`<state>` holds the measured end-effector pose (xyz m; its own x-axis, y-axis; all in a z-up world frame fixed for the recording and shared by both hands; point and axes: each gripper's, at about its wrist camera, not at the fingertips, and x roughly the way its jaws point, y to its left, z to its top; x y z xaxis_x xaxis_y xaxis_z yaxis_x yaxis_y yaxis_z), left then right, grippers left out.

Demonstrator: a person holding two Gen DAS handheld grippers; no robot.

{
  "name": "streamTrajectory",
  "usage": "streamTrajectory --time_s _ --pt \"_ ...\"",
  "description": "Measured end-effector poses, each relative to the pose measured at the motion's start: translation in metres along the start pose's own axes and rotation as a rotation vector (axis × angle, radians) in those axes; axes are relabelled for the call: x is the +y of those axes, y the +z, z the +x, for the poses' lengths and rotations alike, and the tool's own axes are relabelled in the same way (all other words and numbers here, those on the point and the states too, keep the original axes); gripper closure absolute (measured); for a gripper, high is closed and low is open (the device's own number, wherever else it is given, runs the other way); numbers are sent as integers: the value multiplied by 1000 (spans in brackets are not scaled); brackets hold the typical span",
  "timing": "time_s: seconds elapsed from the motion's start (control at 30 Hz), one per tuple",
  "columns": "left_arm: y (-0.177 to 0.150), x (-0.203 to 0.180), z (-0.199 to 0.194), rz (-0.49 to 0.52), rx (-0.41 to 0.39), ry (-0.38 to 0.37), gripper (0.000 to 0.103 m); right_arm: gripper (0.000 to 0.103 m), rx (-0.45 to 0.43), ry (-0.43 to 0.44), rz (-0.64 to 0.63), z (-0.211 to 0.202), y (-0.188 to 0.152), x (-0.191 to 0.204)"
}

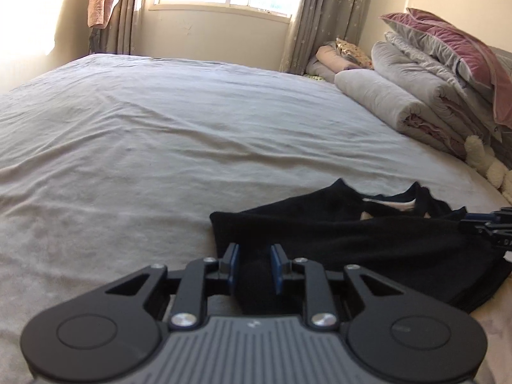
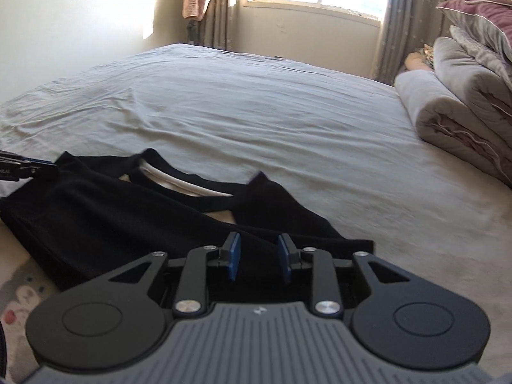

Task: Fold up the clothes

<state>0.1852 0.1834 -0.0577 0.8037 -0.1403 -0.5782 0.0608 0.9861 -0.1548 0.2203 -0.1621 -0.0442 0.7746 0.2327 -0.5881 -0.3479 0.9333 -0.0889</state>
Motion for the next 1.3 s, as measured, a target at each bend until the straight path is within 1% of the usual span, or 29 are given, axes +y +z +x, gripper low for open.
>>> streamTrajectory --time_s 0.03,0.1,0.17,0.2,0.27,0.37,0.43,0.5,0.57,0.63,0.67,0.7,0.73,0.77,0.8,0.83,0.9,0.93,1.07,1.13,1.2,1.3 --pt "0 1 0 0 1 1 79 73 17 -31 11 4 -6 -9" --pt "1 1 -1 4 1 6 79 69 24 -48 55 9 -18 -25" --pt "5 -5 -9 27 -1 26 79 68 18 -31 101 4 -14 -27" --pt "8 -9 -13 37 -6 29 79 66 15 -21 123 2 -12 -29" --pt "11 -16 -23 50 -35 -29 78 66 -10 31 111 -3 -3 -21" --pt "9 -34 -36 94 -64 -151 77 66 -33 113 85 -3 10 -9" --pt "1 -49 -41 151 -62 -229 77 66 -28 154 50 6 16 1" --pt "-10 -62 -41 209 -41 -289 77 66 -21 185 16 15 20 10" --pt "-22 -72 -37 259 -3 -328 77 66 -11 200 -16 26 20 17" --pt "-32 -78 -34 294 14 -335 76 66 -10 222 -34 34 17 21" --pt "-33 -78 -34 301 17 -335 76 67 -12 240 -40 36 16 23" --pt "-33 -78 -33 300 26 -344 76 85 -19 252 -48 38 14 24" --pt "-33 -78 -32 302 37 -353 76 96 -25 261 -59 38 14 24" --pt "-34 -78 -32 312 48 -363 76 98 -34 257 -66 37 14 25" --pt "-36 -79 -33 326 57 -373 75 101 -47 230 -66 36 15 25" --pt "-37 -79 -34 336 60 -377 75 101 -59 202 -66 36 16 25" --pt "-36 -78 -34 337 61 -380 75 101 -34 198 -64 41 15 26" --pt "-36 -78 -35 336 59 -380 75 101 -39 210 -57 39 17 27" --pt "-32 -77 -37 315 29 -381 75 89 -63 263 -29 30 24 29" --pt "-31 -77 -36 295 16 -390 74 88 -79 337 -38 26 32 37" --pt "-31 -77 -34 287 19 -395 74 86 -84 398 -78 27 40 53" --pt "-33 -78 -31 290 39 -402 73 83 -76 440 -164 37 49 81"
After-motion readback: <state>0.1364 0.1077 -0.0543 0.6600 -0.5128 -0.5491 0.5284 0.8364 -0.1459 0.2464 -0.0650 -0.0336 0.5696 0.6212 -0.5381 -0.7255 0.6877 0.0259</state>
